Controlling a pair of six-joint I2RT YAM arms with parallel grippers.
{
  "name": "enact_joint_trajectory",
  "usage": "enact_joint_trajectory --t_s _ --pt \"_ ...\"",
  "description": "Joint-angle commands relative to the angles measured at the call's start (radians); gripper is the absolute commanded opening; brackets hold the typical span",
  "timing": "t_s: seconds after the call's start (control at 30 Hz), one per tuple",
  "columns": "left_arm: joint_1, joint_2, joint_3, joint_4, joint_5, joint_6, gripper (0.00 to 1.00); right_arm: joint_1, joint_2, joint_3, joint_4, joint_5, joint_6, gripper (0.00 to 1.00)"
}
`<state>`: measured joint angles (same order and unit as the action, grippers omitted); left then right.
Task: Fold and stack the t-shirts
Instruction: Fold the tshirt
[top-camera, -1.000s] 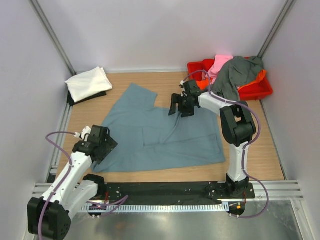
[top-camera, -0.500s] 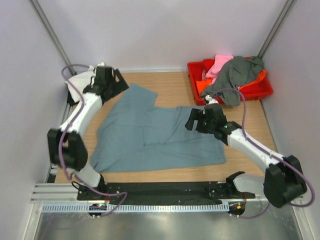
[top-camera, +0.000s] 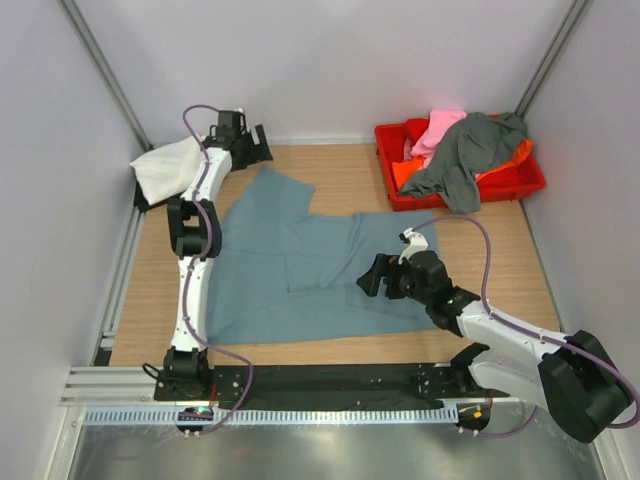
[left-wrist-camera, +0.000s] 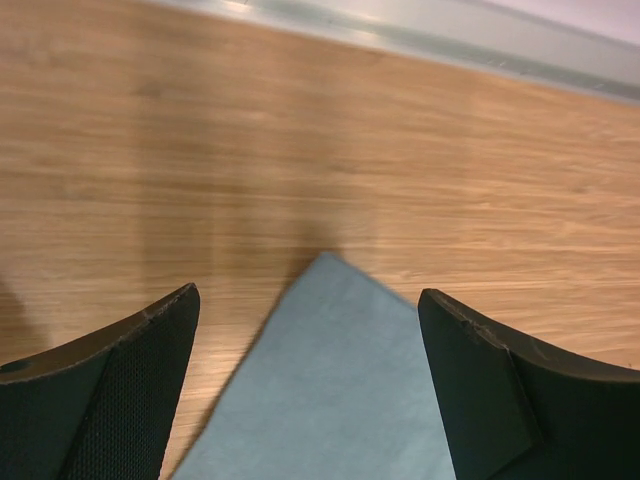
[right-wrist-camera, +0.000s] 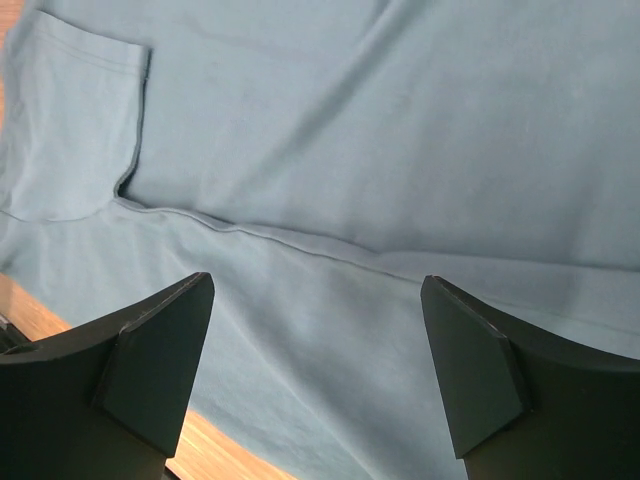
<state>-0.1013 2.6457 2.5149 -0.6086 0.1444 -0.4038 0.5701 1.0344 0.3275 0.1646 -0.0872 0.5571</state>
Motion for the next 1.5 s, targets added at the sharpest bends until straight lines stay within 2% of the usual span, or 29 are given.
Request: enact_joint_trajectory --t_s 0.0,0.23,0.43,0.47,0.53,0.57,0.63,0.67,0.77,0.87,1.0,1.07,1.17,1.2,1.23,1.27,1.37,1.4,1.47 --pt "0.015 -0.017 -0.001 0.003 0.040 0.034 0.91 0.004 0.030 0.028 0.125 -0.020 0.003 0.91" --pt "-0.009 0.002 -0.068 0.001 0.076 0.033 0.83 0.002 -0.008 0.002 0.145 -0.014 0.009 0.92" --pt "-0.018 0.034 -0.073 0.001 0.103 0.022 0.66 0.004 0.000 0.004 0.145 -0.014 0.012 0.92" --pt "-0.020 0.042 -0.077 0.003 0.103 0.022 0.59 0.002 0.000 0.004 0.145 -0.014 0.012 0.92" --pt "-0.024 0.046 -0.082 0.003 0.106 0.025 0.52 0.002 0.000 0.002 0.147 -0.014 0.015 0.91" --pt "-0.026 0.049 -0.080 0.003 0.119 0.028 0.38 0.004 -0.004 0.001 0.148 -0.014 0.014 0.92" --pt "-0.032 0.048 -0.077 0.004 0.126 0.040 0.29 0.002 -0.007 -0.001 0.150 -0.013 0.015 0.91" --pt "-0.034 0.048 -0.077 0.004 0.129 0.043 0.17 0.002 -0.005 -0.001 0.150 -0.011 0.018 0.92" --pt "-0.034 0.036 -0.074 0.010 0.129 0.051 0.00 0.002 -0.013 -0.007 0.147 0.006 0.021 0.91" --pt "-0.034 -0.001 -0.080 0.003 0.121 0.057 0.00 0.001 -0.033 -0.016 0.147 0.018 0.027 0.92" --pt "-0.034 -0.157 -0.137 -0.029 0.064 0.039 0.00 -0.004 -0.057 -0.016 0.136 0.046 0.039 0.92" --pt "-0.034 -0.231 -0.186 -0.034 0.066 0.014 0.00 -0.012 -0.080 0.011 0.069 0.082 0.058 0.93" --pt "-0.034 -0.407 -0.296 -0.036 0.067 0.002 0.00 -0.036 -0.103 0.126 -0.101 0.263 0.075 1.00" --pt "-0.034 -0.450 -0.332 -0.037 0.063 0.002 0.00 -0.073 -0.094 0.172 -0.156 0.338 0.073 1.00" --pt "-0.035 -0.536 -0.382 -0.039 0.058 0.002 0.00 -0.097 -0.076 0.270 -0.274 0.358 0.057 1.00" --pt "-0.037 -0.573 -0.410 -0.045 0.060 0.005 0.00 -0.128 -0.024 0.318 -0.315 0.363 0.044 1.00" --pt "-0.044 -0.714 -0.505 -0.072 0.049 0.019 0.00 -0.313 0.090 0.478 -0.440 0.296 -0.006 1.00" --pt "-0.047 -0.751 -0.533 -0.075 0.041 0.020 0.00 -0.353 0.174 0.546 -0.468 0.278 -0.019 0.99" --pt "-0.063 -0.840 -0.624 -0.069 0.031 0.028 0.00 -0.436 0.246 0.600 -0.511 0.225 -0.069 0.94"
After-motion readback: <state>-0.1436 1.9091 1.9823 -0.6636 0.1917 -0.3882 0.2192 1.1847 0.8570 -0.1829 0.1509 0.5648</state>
